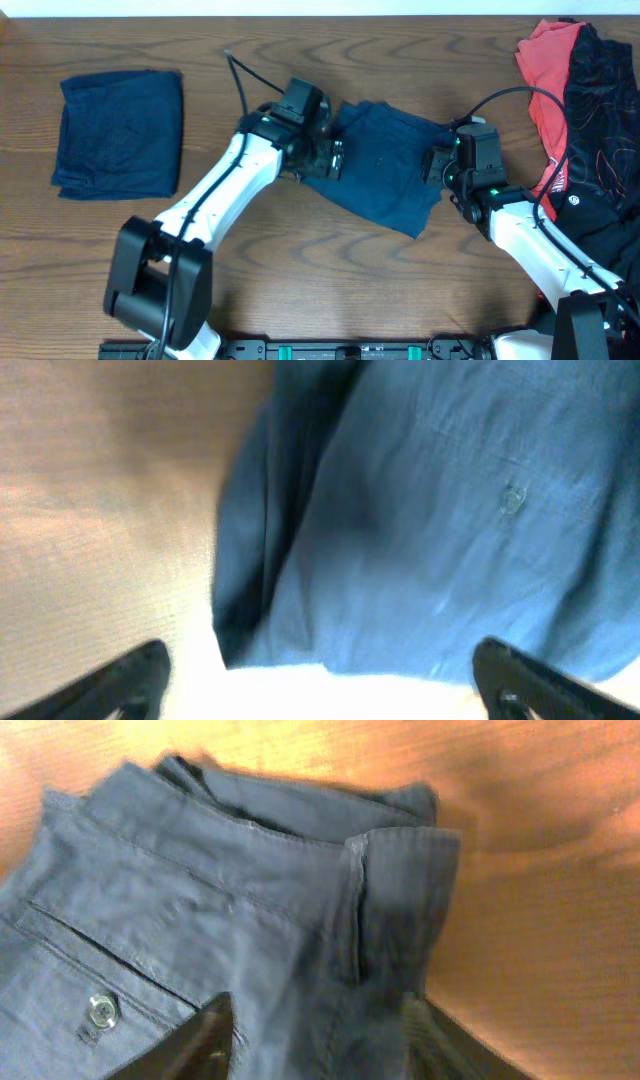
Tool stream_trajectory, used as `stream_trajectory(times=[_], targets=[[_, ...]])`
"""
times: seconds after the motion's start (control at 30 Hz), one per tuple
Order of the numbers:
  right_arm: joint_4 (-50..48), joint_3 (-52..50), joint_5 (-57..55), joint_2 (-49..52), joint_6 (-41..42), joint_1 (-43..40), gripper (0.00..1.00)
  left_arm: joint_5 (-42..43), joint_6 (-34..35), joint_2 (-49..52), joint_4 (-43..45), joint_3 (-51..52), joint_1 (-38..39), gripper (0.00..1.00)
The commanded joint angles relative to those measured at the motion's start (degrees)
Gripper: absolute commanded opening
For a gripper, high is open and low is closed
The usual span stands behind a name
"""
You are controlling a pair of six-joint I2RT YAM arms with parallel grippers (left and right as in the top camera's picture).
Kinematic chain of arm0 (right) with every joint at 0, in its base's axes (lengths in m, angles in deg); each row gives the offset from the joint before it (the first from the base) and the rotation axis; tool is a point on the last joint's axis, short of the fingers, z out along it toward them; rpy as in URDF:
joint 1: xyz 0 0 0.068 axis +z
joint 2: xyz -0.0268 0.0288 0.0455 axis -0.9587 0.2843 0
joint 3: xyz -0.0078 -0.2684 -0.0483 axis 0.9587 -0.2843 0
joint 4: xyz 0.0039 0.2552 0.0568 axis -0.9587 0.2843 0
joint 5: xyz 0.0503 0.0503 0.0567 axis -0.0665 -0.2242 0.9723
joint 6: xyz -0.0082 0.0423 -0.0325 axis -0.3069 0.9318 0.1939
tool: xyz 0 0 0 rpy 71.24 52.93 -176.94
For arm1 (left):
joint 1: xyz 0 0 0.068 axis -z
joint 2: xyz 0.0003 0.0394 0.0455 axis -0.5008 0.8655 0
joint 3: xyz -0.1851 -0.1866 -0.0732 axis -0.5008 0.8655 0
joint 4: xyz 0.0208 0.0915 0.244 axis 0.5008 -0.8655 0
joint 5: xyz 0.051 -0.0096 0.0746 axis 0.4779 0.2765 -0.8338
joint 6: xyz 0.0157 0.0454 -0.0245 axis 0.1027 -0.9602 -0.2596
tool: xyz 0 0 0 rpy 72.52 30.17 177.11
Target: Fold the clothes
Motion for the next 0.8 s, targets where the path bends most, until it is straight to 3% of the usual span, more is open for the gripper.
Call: stream_trajectory(times=[0.0,0.23,0.77], targets=[[2.5,0.0,-1.0,0.4,0.3,-0.2,0.59,-0.1,-0.8,-1.7,5.9,0.0,-0.7,0.98],[8.7,0.0,-0.9,-0.1,1.5,-0.2,0.69,6.1,-8.4,3.0,15.9,0.1,-0.9,0.98],[11.2,0.0,-0.8,-0.1,1.9,-0.1,0.72,7.6,-7.7,18.4,20.9,0.0,-0.9,0.98]])
